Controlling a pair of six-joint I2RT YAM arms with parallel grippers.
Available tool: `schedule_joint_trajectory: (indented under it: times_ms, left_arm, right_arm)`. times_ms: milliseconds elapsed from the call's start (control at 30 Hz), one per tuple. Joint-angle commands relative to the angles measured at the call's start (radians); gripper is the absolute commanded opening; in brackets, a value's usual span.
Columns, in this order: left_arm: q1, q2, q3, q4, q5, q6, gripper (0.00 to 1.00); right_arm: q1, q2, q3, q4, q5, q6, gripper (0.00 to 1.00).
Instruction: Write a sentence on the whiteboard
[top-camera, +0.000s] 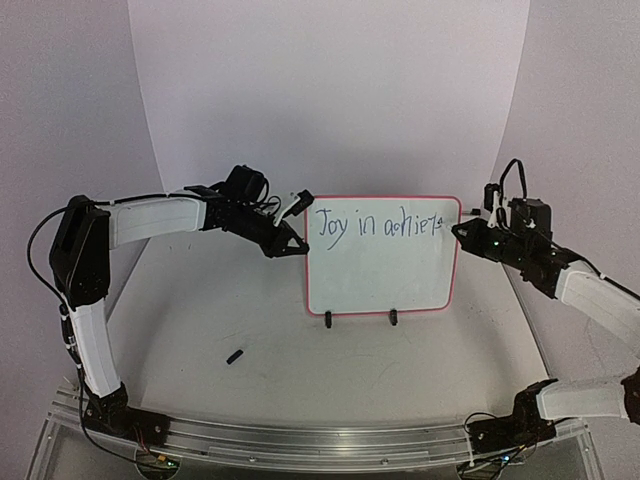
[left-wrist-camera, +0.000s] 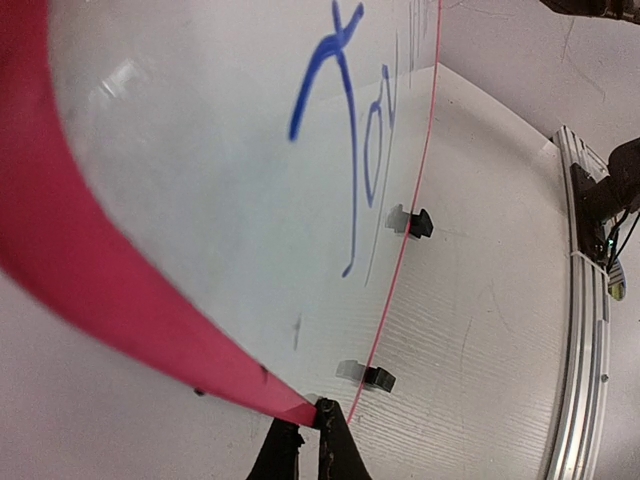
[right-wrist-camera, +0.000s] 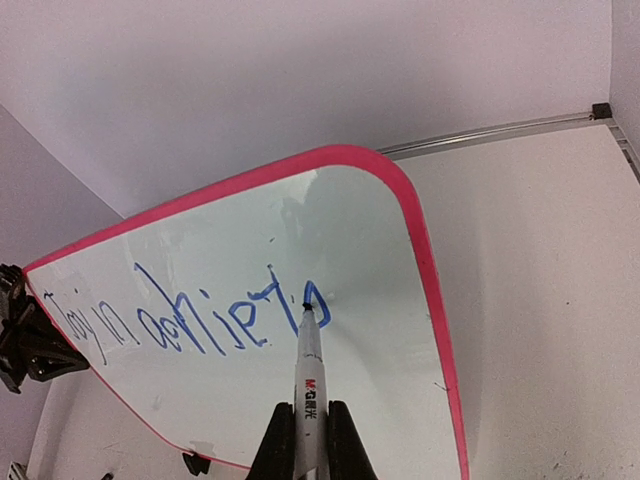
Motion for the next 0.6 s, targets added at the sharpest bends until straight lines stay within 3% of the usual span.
schedule_joint_trajectory:
  times_ms: [0,567]
  left_arm:
    - [-0.030,0.028,-0.010,-0.132,-0.064,0.079,0.00]
    - [-0.030,0.031,-0.009,-0.133,-0.064,0.078,0.00]
  right_arm:
    - [-0.004,0.005,-0.004,0.024,-0.014,0.006,0.00]
    - [-0.004,-0.028,-0.033,0.001,0.042,0.022,0.00]
